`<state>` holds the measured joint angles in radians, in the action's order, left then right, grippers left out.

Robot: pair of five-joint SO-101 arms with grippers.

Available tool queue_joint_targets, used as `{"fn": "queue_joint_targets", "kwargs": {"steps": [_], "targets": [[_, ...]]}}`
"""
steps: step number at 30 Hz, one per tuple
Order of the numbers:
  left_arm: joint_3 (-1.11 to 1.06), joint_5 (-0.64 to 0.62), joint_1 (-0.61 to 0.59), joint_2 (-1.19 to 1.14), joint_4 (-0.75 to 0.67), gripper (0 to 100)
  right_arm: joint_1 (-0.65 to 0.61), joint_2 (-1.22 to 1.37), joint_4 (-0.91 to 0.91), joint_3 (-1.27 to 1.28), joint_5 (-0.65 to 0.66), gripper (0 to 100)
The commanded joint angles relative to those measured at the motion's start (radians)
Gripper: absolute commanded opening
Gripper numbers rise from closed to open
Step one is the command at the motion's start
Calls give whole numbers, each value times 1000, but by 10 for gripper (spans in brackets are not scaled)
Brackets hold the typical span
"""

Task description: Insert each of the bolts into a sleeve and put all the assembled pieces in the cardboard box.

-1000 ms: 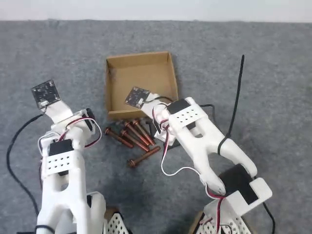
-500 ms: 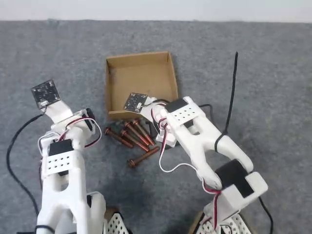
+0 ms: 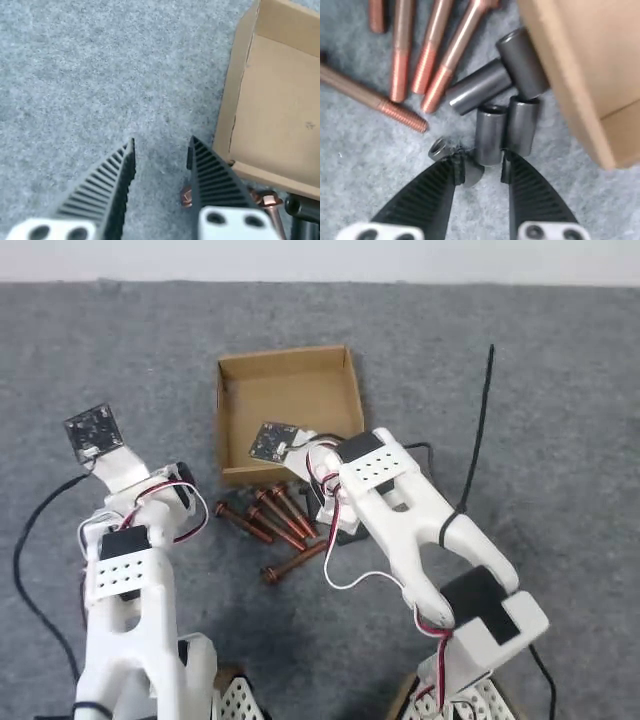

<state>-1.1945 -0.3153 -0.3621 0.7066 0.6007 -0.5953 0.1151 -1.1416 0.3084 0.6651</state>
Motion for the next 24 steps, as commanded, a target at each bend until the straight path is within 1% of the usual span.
{"fn": "queue_joint_targets", "kwargs": {"steps": [1, 3, 6, 7, 11, 17, 21, 24], "targets": [[16, -11, -5, -2, -32, 165, 7, -65, 19, -17, 15, 118], [16, -11, -5, -2, -32, 165, 7, -35, 44, -12, 17, 128], [15, -11, -5, -2, -32, 166, 24, -5, 56, -14, 20, 174], [15, -11, -5, -2, -32, 166, 27, 1, 56, -14, 38, 178], [15, -11, -5, -2, -32, 166, 30, 28, 62, -9, 63, 143], [15, -11, -5, -2, -32, 166, 30, 88, 64, -9, 64, 141], [15, -11, -5, -2, -32, 166, 31, 162, 117, -12, 66, 137], [15, -11, -5, -2, -32, 166, 47, 183, 116, -25, 64, 137]]}}
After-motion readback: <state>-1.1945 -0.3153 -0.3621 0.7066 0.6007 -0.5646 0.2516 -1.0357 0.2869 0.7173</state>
